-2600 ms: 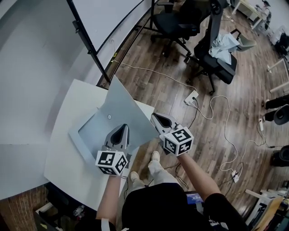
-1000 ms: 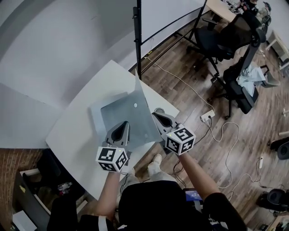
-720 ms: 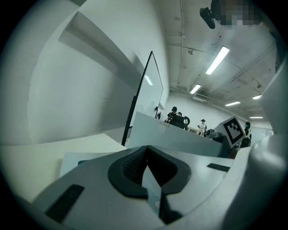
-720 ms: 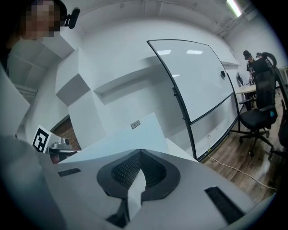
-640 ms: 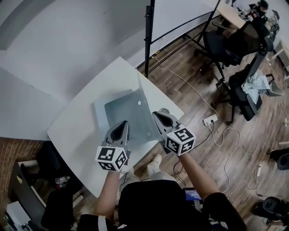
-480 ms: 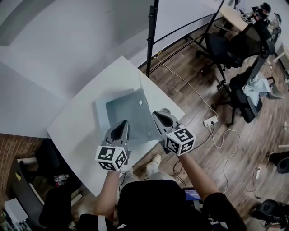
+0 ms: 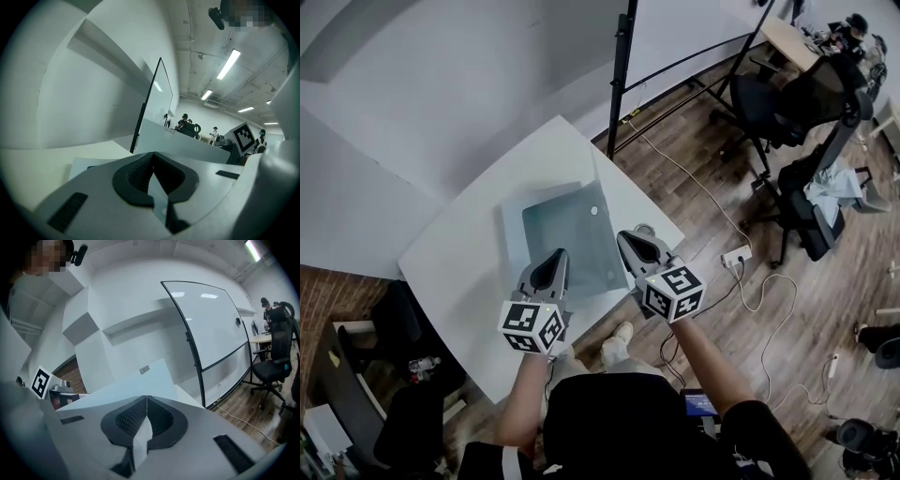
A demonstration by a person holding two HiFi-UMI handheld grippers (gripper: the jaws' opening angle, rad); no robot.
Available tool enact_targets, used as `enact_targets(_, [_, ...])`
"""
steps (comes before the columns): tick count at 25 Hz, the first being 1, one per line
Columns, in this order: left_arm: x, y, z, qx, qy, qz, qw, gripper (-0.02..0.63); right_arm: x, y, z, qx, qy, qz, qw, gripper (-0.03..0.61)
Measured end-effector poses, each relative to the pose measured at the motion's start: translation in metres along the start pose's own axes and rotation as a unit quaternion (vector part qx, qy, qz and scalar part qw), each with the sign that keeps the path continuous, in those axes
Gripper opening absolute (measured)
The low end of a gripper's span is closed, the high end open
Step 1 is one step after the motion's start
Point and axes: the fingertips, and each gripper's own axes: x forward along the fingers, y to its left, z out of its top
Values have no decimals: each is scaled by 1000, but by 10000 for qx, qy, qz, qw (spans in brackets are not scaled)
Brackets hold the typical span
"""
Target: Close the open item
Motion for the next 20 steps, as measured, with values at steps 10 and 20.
enact_targets(10, [-12,0,-13,-52,41,185,9998,14,3,3,-7,-31,101,161,9998,40])
enact_targets(20, [-31,13,-23,-181,-37,554,9983,14,15,10,-24,-95,320,409,9986,40])
